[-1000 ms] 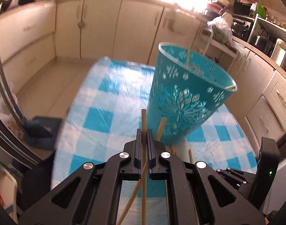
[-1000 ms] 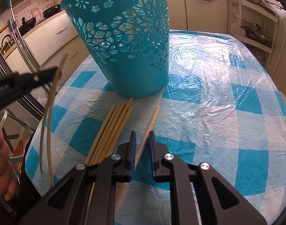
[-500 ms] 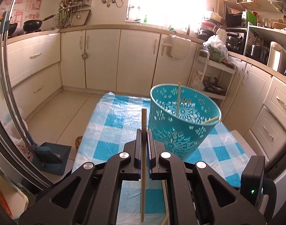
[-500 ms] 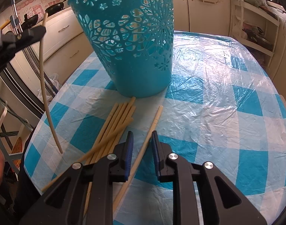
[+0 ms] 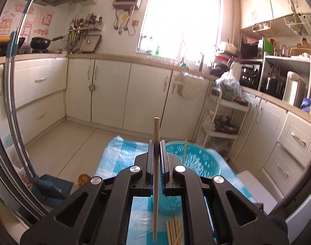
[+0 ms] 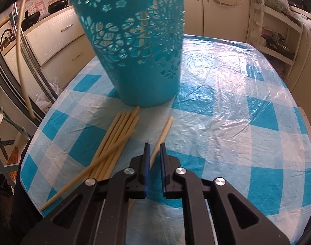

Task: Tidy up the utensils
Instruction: 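Carry the left tool's chopstick into the basket and release while the right tool grasps one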

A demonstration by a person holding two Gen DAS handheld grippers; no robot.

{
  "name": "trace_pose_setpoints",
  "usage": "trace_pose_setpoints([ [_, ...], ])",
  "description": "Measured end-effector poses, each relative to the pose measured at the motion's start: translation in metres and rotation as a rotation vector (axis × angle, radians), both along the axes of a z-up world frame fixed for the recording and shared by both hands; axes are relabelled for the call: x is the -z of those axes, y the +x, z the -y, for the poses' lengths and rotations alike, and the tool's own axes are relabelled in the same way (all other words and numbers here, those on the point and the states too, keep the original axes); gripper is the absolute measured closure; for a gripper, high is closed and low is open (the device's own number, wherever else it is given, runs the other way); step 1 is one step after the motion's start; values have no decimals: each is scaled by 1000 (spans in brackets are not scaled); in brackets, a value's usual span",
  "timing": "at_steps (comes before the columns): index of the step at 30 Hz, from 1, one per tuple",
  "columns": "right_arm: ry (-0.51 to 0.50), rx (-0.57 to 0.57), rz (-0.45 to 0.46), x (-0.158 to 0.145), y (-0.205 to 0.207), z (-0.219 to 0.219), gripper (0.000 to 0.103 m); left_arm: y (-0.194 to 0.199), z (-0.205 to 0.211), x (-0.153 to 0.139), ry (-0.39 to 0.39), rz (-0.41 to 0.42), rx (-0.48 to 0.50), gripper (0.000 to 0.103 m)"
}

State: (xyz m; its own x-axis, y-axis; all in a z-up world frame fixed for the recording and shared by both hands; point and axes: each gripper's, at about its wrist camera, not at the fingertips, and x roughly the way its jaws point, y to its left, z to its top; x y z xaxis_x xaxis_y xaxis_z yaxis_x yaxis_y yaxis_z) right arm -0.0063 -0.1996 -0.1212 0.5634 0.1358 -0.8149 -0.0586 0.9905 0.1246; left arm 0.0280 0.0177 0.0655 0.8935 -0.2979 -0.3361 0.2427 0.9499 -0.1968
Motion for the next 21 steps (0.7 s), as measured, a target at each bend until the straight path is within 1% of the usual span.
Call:
trace_pose_setpoints([
  [7, 13, 0, 5, 4, 1, 6, 93, 4, 3, -49, -65, 132, -12, 98],
  [12, 58, 16, 31, 6, -3, 13, 94, 19, 12, -72, -92, 195, -30, 98],
  [17, 192, 65, 34, 8, -2, 37, 98, 41, 29, -79, -109, 225, -45, 98],
  [20, 247, 88, 32, 10, -3, 46, 98, 57, 41, -72, -106, 216, -49, 98],
  [21, 252, 90, 35, 9, -4, 46, 98, 66, 46, -68, -102, 204, -49, 98],
])
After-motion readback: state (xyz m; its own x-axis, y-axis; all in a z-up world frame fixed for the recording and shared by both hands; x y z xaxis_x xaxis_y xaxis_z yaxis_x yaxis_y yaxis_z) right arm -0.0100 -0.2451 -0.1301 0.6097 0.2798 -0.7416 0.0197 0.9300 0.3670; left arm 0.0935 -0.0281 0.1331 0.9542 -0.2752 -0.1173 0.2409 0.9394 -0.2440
